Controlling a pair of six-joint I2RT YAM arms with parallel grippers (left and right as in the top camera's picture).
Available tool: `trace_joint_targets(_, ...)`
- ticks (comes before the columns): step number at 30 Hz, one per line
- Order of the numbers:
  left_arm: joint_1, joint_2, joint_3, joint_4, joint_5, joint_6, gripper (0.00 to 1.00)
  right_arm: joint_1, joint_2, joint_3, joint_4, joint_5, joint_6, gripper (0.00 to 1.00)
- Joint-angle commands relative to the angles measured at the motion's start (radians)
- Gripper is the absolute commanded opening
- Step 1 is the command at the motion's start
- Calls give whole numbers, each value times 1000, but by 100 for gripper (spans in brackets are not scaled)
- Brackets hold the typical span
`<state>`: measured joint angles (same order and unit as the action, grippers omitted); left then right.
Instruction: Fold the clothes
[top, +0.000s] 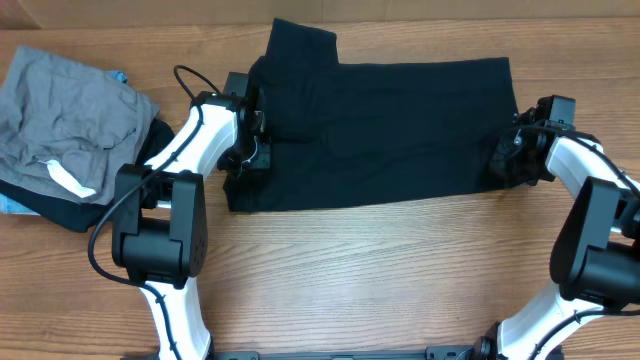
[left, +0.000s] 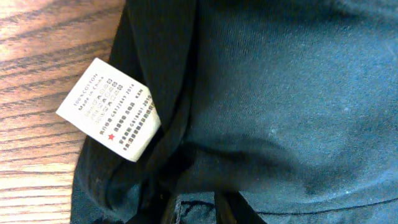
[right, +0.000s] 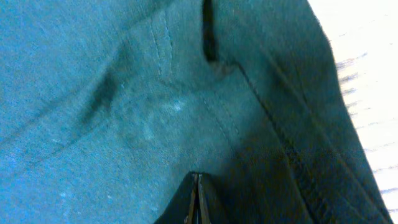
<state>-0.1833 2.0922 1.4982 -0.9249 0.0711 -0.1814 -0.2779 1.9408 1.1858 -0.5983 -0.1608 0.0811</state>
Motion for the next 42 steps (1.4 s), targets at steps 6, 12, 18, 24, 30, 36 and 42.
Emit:
trace_joint_targets(6, -7, -19, -76, 0, -1, -26, 13, 2, 69, -7, -119, 84, 26, 4)
trace_joint_targets(12, -7, -19, -80, -150, 0, -60, 6, 2, 69, -7, -277, 117, 141, 4)
trace_joint_targets(18, -7, -19, -80, -268, 0, -97, 6, 2, 68, -6, -425, 145, 274, 4)
trace_joint_targets(24, -7, -20, -80, -321, 0, -97, 6, 2, 68, -6, -517, 145, 340, 4)
trace_joint_targets(30, -7, -23, -3, -336, 4, -101, 4, 2, 68, 133, -613, 145, 339, 4)
trace_joint_targets(36, -7, -26, 266, -445, 4, -104, 16, 2, 68, 340, -714, 141, 338, 12)
trace_joint_targets(42, -7, -26, 597, -401, 5, -4, 77, 2, 68, 551, -723, 85, 243, 88)
